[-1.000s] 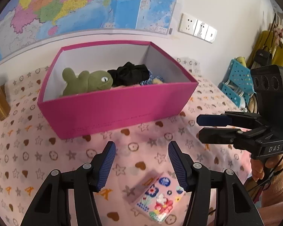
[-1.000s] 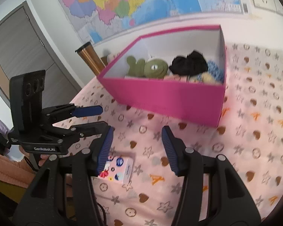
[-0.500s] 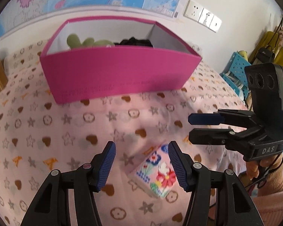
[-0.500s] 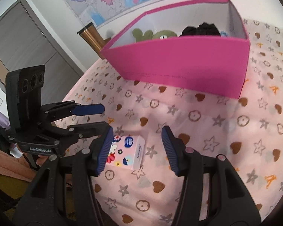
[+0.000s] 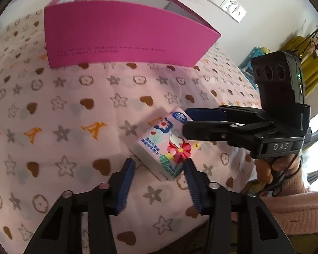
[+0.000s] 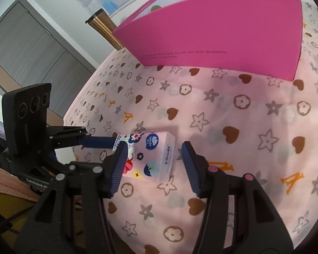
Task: Organize soft objects
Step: 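Lower the right gripper and grasp the floral tissue pack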
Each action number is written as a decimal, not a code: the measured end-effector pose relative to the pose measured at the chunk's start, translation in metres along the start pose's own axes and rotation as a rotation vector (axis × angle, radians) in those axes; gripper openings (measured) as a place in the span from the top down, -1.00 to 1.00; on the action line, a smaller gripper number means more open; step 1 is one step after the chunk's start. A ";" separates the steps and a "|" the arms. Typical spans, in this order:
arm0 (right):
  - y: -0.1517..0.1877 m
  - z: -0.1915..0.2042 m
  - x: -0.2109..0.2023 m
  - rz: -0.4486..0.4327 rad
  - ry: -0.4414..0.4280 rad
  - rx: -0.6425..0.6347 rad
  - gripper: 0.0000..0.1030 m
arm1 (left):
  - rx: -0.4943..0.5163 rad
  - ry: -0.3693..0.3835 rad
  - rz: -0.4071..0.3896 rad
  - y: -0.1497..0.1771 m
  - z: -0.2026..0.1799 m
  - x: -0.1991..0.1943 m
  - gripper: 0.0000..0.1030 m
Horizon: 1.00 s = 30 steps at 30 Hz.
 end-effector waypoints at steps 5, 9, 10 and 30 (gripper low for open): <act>0.004 0.003 0.006 0.014 -0.015 0.004 0.10 | 0.003 0.037 0.014 0.001 -0.008 0.004 0.30; 0.005 0.000 0.004 0.007 -0.004 0.017 0.16 | 0.002 0.040 0.010 -0.002 -0.008 0.004 0.30; 0.005 0.000 0.002 0.000 -0.003 0.024 0.16 | 0.001 0.041 0.009 -0.004 -0.009 0.006 0.30; -0.021 -0.009 -0.038 -0.136 0.042 0.073 0.23 | 0.049 0.023 -0.071 -0.056 -0.020 0.000 0.33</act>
Point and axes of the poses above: each gripper's, at about its wrist camera, not at the fingertips, and x roughly the way its jaws point, z to its left, y to its underside, the point moved 9 cm from there along x, roughly the way its jaws point, and after that the axes turned 3 degrees about -y, right-handed, at the moved point
